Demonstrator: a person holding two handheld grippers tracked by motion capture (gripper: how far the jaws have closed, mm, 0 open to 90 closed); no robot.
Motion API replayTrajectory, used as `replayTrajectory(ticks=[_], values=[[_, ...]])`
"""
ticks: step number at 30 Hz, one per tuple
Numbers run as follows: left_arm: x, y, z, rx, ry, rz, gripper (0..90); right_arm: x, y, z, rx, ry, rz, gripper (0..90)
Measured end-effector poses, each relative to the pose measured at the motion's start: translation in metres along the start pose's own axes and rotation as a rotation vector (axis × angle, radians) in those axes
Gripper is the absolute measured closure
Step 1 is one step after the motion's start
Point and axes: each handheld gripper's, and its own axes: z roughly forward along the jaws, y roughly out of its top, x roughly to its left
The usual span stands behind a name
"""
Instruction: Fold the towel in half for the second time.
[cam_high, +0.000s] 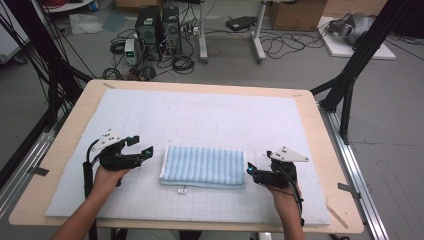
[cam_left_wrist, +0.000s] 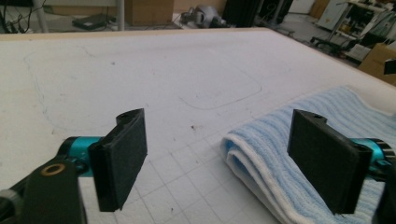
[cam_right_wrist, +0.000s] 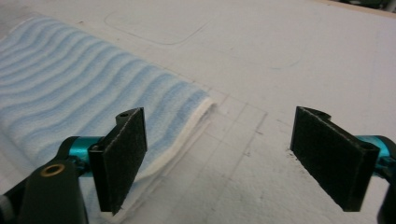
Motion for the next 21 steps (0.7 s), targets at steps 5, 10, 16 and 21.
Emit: replayTrajectory(ticks=[5, 10, 16, 21], values=[[0.002, 0.001, -0.006, -0.027, 0.011, 0.022, 20.0, -0.007, 0.001, -0.006, -0.030, -0.012, 0.021, 11.2], [0.007, 0.003, -0.016, -0.053, 0.026, 0.032, 20.3, -0.016, 0.000, -0.015, -0.069, -0.038, 0.077, 10.2], [0.011, 0.003, -0.023, -0.061, 0.042, 0.030, 20.8, -0.024, -0.001, -0.026, -0.096, -0.081, 0.094, 10.1], [0.011, 0.002, -0.023, -0.057, 0.038, 0.031, 21.2, -0.025, -0.002, -0.027, -0.095, -0.091, 0.097, 10.1]])
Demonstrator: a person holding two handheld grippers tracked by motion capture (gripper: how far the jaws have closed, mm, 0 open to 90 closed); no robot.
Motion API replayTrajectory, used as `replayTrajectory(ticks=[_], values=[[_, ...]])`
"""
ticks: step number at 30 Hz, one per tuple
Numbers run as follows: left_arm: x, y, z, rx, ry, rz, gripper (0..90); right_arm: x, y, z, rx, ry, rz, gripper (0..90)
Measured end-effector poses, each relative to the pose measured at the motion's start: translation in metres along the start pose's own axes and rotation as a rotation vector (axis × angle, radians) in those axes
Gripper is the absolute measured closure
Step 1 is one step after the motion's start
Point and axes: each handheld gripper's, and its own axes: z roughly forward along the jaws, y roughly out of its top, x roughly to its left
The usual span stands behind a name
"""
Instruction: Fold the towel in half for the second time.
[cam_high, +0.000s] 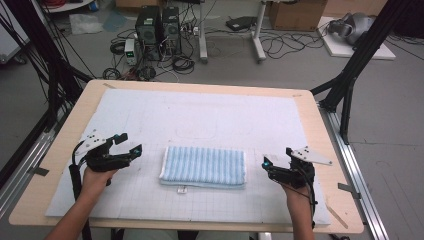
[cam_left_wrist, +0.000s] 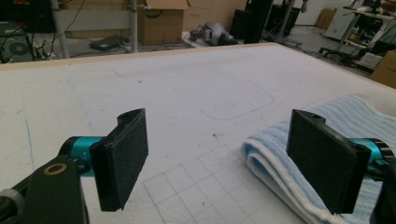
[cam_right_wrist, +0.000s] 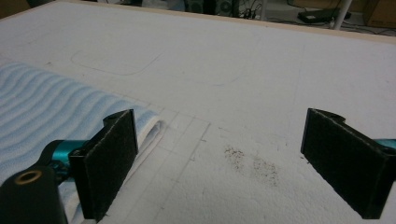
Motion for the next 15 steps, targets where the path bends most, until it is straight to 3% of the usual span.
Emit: replayTrajectory(ticks=[15], values=[[-0.0003, -0.0017, 0.0017, 0.009, -0.006, -0.001, 21.7, -0.0015, -0.0022, 0.0009, 0.014, -0.006, -0.002, 10.1]])
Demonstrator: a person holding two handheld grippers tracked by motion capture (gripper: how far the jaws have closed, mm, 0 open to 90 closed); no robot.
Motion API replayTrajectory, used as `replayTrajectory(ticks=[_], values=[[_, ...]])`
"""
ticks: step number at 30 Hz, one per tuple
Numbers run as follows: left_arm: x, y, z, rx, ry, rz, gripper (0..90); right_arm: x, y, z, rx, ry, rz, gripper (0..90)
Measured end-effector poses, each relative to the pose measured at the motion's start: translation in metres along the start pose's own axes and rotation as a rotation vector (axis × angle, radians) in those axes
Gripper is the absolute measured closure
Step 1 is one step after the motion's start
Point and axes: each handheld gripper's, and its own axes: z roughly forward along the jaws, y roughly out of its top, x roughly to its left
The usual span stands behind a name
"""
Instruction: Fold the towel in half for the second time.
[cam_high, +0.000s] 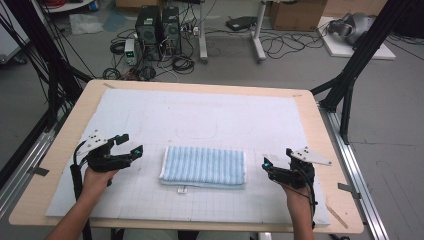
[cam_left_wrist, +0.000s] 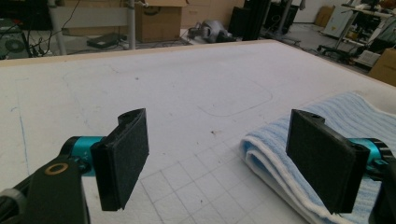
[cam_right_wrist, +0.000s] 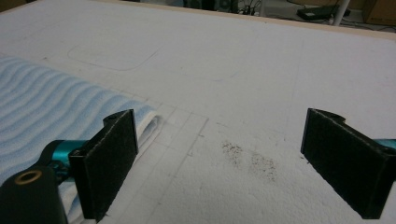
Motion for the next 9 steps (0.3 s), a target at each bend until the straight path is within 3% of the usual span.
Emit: replayTrajectory(ticks=[9], values=[[0.0010, -0.0005, 0.0003, 0.005, 0.003, 0.002, 21.8, -0.0022, -0.0008, -0.0009, 0.000, -0.007, 0.007, 10.1]])
